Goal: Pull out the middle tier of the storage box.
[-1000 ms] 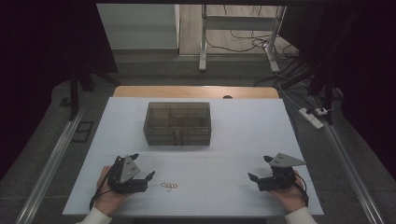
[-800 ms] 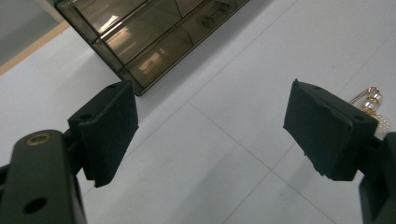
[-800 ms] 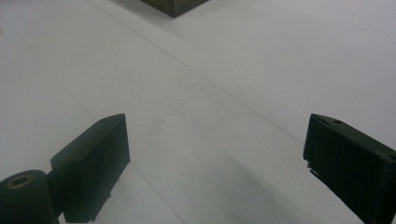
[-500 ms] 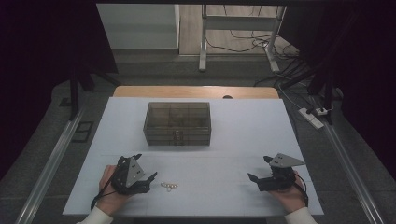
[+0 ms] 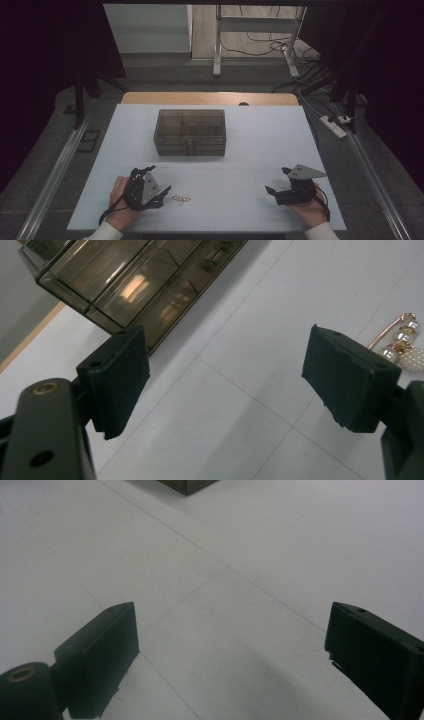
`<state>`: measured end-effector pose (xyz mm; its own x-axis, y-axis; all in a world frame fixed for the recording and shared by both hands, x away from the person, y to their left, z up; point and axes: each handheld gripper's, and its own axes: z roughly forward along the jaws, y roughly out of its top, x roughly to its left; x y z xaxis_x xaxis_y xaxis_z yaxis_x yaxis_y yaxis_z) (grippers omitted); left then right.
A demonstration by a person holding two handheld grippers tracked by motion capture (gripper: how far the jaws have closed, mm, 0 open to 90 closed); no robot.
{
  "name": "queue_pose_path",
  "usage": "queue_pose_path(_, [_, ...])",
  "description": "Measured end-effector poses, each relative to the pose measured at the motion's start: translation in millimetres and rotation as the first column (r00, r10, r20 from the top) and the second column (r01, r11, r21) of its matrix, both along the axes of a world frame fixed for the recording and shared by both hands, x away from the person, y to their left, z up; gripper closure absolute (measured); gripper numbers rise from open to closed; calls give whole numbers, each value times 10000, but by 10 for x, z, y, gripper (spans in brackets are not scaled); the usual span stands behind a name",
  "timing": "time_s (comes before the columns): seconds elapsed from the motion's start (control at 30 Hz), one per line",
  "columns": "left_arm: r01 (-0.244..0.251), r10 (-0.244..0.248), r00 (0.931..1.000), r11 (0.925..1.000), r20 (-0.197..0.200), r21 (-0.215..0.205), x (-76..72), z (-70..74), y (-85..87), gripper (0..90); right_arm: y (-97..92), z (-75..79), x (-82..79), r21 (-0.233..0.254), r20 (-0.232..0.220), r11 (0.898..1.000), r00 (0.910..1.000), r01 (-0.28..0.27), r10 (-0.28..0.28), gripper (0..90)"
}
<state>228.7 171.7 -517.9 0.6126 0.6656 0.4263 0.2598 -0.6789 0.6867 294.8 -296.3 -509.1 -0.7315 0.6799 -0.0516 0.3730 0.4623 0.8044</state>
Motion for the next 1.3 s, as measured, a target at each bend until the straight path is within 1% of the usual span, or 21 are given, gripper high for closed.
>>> queue_pose_path(0.17, [48,-52,9999,9997,126,257,7,-17,-49,197,1,-1,0,0,-6,10000,10000,-5,5,70])
queue_pose_path(0.23, [80,-89,9998,9991,204,426,7,-22,-69,197,1,-1,1,2,-12,10000,10000,-12,12,70])
queue_pose_path(0.37, [201,-217,9994,9982,275,573,14,-40,-108,198,4,-2,0,-6,-29,10000,10000,-8,8,70])
queue_pose_path(0.4, [239,-260,9992,9973,301,696,13,-40,-115,198,3,-3,1,-11,-30,10000,10000,-8,8,70])
queue_pose_path(0.47, [311,-341,9988,9963,358,799,11,-45,-131,198,2,-2,2,-34,-53,10000,10000,-18,18,70])
queue_pose_path(0.7, [390,-443,9977,9942,513,1004,16,-55,-159,198,5,-4,3,-71,-64,10000,10000,-30,29,70])
queue_pose_path(0.77, [404,-462,9974,9941,553,1005,18,-61,-166,198,5,-4,3,-69,-70,10000,10000,-28,28,70])
queue_pose_path(0.8, [413,-481,9971,9929,589,1120,19,-61,-172,197,5,-4,4,-71,-67,10000,10000,-27,26,70])
queue_pose_path(1.07, [477,-579,9957,9897,729,1350,21,-74,-197,197,9,-9,5,-66,-71,10000,10000,-28,27,70])
queue_pose_path(1.3, [448,-575,9948,9883,839,1456,35,-82,-213,198,15,-14,7,-75,-97,10000,9999,-55,55,70])
